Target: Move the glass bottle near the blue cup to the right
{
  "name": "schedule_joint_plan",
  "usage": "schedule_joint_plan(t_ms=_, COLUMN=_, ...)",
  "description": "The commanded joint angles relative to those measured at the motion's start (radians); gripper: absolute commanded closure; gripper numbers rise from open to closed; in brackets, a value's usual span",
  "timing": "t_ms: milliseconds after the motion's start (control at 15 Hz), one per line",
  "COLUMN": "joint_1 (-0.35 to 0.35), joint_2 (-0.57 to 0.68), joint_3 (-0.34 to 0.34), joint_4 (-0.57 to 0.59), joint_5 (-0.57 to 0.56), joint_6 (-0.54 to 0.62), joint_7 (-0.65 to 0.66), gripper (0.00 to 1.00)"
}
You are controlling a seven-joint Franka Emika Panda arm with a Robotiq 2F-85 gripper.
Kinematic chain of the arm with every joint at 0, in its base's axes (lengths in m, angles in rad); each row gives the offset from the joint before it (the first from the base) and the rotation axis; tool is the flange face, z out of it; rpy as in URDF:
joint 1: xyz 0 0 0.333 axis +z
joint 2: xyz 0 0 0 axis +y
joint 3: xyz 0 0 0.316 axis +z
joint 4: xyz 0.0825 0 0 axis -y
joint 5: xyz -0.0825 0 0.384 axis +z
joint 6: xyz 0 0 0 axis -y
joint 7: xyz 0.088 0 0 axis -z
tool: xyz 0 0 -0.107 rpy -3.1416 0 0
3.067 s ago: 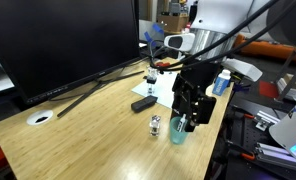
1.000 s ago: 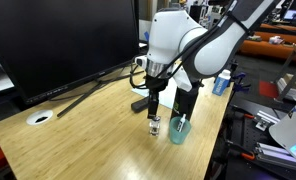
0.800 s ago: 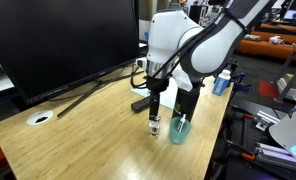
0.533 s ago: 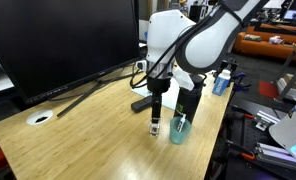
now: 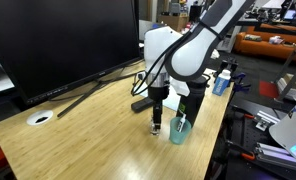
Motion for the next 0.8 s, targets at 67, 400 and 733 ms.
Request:
schedule_joint_plan(t_ms=67, joint_1=-0.017, joint_2=0.035, joint_3=0.008, joint_4=0.052, joint_5=-0.009, joint_6=-0.050, joint_7=-0.017, gripper=0.00)
schedule_joint_plan(t_ms=400, joint_1=-0.021, joint_2=0.041, joint_3=0.015, joint_4=0.065, joint_5=0.000, joint_6=-0.050, joint_7=-0.027, gripper=0.48)
schedule_joint_plan(t_ms=733, joint_1=-0.025, joint_2=0.025, joint_3=0.032, joint_4=0.066, joint_5=0.016, joint_6=-0.055, joint_7=-0.038, gripper=0.82)
